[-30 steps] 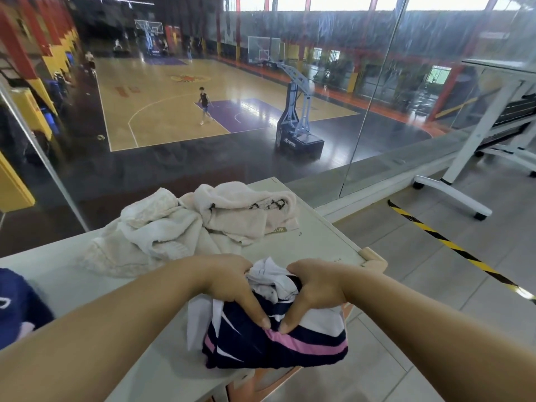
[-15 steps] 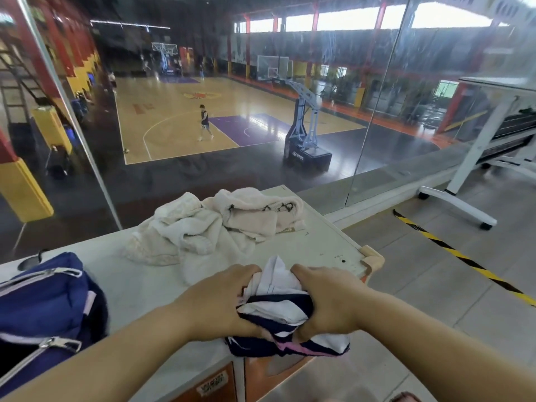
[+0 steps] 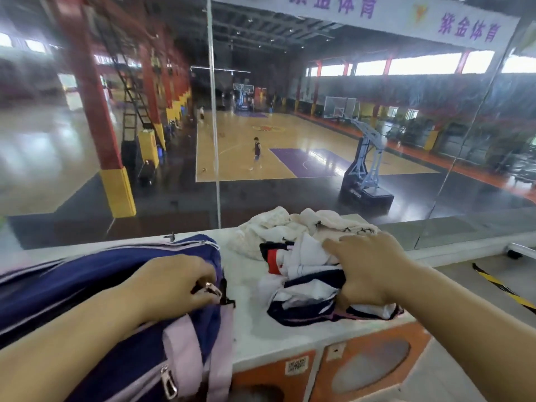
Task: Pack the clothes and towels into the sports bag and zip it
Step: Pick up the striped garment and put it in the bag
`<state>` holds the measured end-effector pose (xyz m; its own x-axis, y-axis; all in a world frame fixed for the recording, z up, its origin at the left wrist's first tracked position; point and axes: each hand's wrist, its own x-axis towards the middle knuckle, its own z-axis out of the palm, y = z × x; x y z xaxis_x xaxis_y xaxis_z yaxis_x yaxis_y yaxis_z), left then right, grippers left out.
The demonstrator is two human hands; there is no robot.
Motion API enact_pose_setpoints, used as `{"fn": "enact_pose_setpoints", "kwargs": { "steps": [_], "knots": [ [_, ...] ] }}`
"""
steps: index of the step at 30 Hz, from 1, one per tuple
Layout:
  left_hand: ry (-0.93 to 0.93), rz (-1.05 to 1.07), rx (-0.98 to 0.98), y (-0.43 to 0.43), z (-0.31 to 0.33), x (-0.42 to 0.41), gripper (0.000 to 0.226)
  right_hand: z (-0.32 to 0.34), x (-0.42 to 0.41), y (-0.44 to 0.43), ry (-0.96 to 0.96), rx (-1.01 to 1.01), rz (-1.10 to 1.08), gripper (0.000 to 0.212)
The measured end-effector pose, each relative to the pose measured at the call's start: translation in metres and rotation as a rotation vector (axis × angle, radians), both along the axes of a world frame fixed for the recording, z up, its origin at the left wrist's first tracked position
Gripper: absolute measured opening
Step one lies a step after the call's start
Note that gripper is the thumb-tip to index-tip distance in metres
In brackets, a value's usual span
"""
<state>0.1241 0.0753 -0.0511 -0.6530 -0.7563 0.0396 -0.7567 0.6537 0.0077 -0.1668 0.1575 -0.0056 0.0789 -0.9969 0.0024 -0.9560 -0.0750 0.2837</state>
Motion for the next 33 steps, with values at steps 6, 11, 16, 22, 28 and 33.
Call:
{"fn": "enact_pose_setpoints", "kwargs": {
  "steps": [6,11,16,22,28,33],
  "knots": [
    [-0.067,0.253,-0.045,0.025,-0.007,0.126,0.032,0.028,0.076,-0.01,-0.114,-0.154,0.071,0.072],
    [-0.187,0.412,-0.055,0.044,-0.016,0.204,0.026,0.027,0.141,-0.025,-0.271,-0.255,0.158,0.072],
    [-0.256,0.511,-0.083,0.047,-0.03,0.243,0.059,0.009,0.201,-0.039,-0.423,-0.279,0.244,0.075],
    [-0.186,0.702,0.061,0.04,-0.046,0.239,0.109,-0.008,0.255,-0.041,-0.36,-0.282,0.412,0.073],
    [-0.035,0.649,0.174,0.026,-0.032,0.259,0.111,-0.028,0.284,-0.049,-0.01,-0.27,0.617,0.074],
    [0.079,0.541,0.17,0.025,-0.028,0.263,0.126,-0.03,0.318,-0.057,0.059,-0.114,0.626,0.065]
  ]
}}
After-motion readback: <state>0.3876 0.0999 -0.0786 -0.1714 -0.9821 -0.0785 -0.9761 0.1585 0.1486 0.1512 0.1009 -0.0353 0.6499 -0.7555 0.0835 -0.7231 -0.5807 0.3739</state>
